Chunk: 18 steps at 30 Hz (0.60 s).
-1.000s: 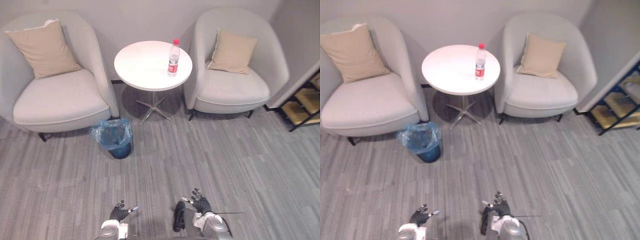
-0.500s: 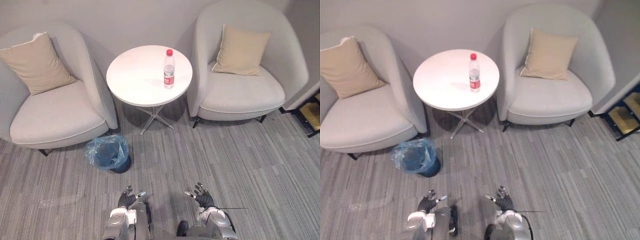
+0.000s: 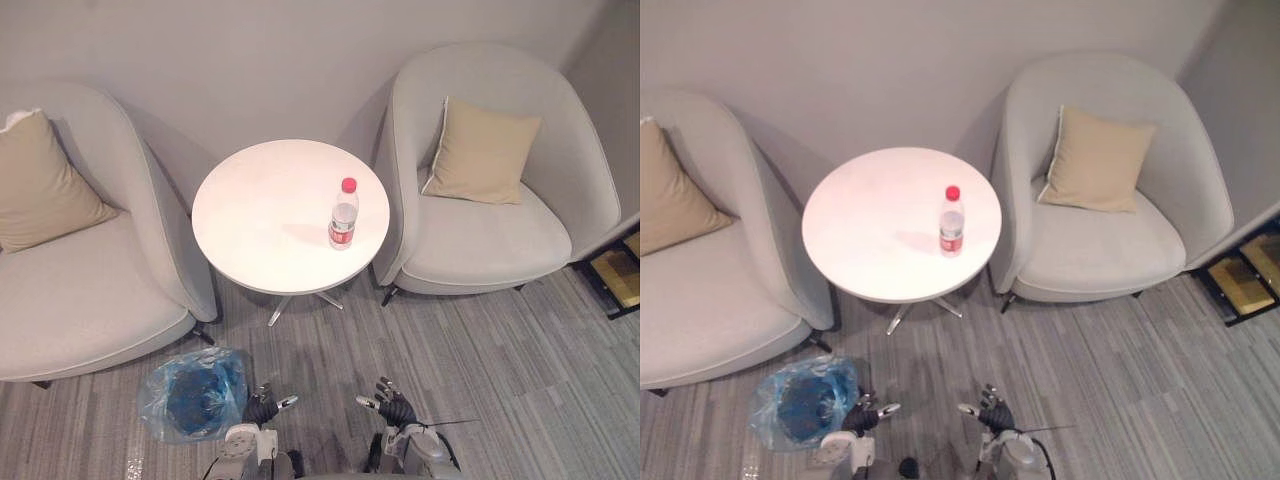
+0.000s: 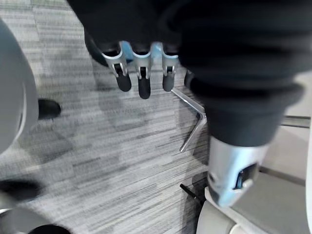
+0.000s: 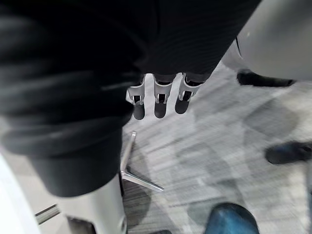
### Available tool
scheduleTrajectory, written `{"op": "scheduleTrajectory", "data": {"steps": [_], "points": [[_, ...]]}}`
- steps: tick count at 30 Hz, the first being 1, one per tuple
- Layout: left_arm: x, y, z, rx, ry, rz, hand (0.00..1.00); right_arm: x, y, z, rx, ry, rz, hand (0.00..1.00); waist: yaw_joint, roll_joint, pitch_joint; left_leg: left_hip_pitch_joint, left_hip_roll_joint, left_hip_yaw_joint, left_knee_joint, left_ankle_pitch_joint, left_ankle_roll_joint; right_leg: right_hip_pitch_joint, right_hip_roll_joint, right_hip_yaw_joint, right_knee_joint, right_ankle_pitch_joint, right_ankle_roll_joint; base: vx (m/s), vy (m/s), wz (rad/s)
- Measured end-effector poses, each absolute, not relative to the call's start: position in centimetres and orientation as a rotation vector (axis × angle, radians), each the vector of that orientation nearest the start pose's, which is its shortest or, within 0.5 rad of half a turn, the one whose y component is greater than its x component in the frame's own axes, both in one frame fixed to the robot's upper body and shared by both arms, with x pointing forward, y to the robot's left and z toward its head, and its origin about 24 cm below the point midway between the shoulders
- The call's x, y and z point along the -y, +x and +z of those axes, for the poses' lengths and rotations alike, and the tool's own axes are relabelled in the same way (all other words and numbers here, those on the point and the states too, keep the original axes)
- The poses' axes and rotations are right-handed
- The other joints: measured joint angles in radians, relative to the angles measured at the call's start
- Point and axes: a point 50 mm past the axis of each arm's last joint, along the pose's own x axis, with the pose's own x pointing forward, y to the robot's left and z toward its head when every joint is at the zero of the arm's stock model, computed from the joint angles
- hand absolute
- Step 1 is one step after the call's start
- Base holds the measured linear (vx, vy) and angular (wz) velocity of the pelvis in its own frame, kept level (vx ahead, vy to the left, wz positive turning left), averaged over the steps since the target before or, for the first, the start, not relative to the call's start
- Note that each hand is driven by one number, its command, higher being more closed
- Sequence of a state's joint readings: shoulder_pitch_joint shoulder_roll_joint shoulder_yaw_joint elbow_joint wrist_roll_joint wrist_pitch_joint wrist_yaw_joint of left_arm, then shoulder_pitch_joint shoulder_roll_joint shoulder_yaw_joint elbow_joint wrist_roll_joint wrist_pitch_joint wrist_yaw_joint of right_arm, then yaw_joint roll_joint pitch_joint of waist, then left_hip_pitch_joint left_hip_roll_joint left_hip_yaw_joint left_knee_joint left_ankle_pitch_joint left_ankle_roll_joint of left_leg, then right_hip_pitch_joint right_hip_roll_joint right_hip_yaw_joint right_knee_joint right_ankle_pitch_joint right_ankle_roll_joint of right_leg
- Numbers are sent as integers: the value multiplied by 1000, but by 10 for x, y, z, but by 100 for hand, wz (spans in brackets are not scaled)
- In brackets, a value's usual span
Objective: Gather rubbish on tea table into small bin, then transfer packed bag to large trash can.
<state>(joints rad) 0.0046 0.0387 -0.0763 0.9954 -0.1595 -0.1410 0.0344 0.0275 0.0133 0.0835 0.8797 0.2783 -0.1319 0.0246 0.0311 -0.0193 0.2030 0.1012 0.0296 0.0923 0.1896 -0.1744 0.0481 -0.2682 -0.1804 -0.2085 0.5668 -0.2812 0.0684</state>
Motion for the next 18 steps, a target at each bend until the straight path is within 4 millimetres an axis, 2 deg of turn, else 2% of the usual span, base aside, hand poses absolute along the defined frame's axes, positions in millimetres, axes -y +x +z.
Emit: {"op": "scheduleTrajectory", "data": {"steps": [1,2,3,4,5,7,8,10,11,13,14,15,16,17,18], "points": [[-157,146,-143,-865,-53,69,0,135,160,-131,-774,234,-37,0,-4,-5,-4,17,12,-24,7,-12,-20,-9,37,50,-154,97,-4,361,-265,57],[-159,143,-144,-868,-50,73,0,137,157,-132,-781,230,-39,0,-8,-19,-13,28,9,-44,12,-31,-52,-4,47,94,-267,212,-15,387,-293,66],[-163,141,-145,-873,-41,79,0,137,152,-134,-791,231,-42,0,-14,-45,-25,38,-7,-68,16,-58,-89,-9,41,132,-321,347,-21,310,-255,43],[-156,142,-146,-885,-63,83,0,146,163,-130,-765,199,-43,0,-11,14,-20,48,42,-95,26,-94,-112,-16,79,114,-248,316,-33,341,-265,43],[-152,139,-148,-897,-72,76,0,153,164,-129,-756,182,-54,0,-25,32,-31,42,51,-116,31,-90,-115,-8,81,101,-241,269,-38,378,-298,33],[-145,137,-149,-907,-93,74,0,160,161,-130,-764,164,-65,0,-29,62,-35,34,80,-141,60,-88,-121,10,90,57,-230,228,-52,278,-225,51],[-144,138,-149,-905,-98,75,0,161,161,-130,-764,168,-73,0,-31,66,-31,1,89,-168,132,-81,-133,36,93,29,-231,207,-59,216,-231,83],[-144,143,-146,-884,-110,85,0,161,156,-132,-775,172,-78,0,-28,60,-25,-87,106,-178,338,-45,-195,105,96,-16,-265,185,-73,163,-217,82],[-144,147,-144,-862,-115,91,0,159,153,-133,-782,177,-83,0,-16,44,-14,-145,126,-159,466,-13,-238,149,96,-40,-289,171,-83,118,-143,52],[-144,149,-142,-852,-110,84,0,159,153,-133,-780,191,-106,0,-7,47,-14,-191,156,-85,508,-46,-202,199,98,-62,-325,159,-93,122,-104,32],[-143,150,-142,-848,-107,78,0,161,154,-133,-775,201,-125,0,-8,48,-14,-223,151,-36,471,-75,-176,214,97,-64,-348,162,-89,108,-47,12],[-142,150,-141,-845,-99,71,0,161,155,-132,-774,199,-131,0,-6,50,-15,-240,139,-9,393,-80,-170,224,95,-68,-368,171,-78,125,-7,3],[-142,151,-141,-844,-96,66,0,161,157,-132,-769,198,-132,0,-5,52,-15,-241,123,-6,312,-67,-161,228,93,-70,-374,177,-68,107,34,-8],[-140,148,-143,-857,-87,51,0,163,155,-132,-772,192,-136,0,-4,73,-25,-235,105,-20,151,9,-156,231,108,-68,-382,182,-57,132,77,-6],[-142,149,-143,-861,-60,36,0,162,155,-133,-781,191,-137,0,-3,67,-27,-212,93,-14,110,19,-146,239,112,-51,-394,187,-43,175,59,-8]]}}
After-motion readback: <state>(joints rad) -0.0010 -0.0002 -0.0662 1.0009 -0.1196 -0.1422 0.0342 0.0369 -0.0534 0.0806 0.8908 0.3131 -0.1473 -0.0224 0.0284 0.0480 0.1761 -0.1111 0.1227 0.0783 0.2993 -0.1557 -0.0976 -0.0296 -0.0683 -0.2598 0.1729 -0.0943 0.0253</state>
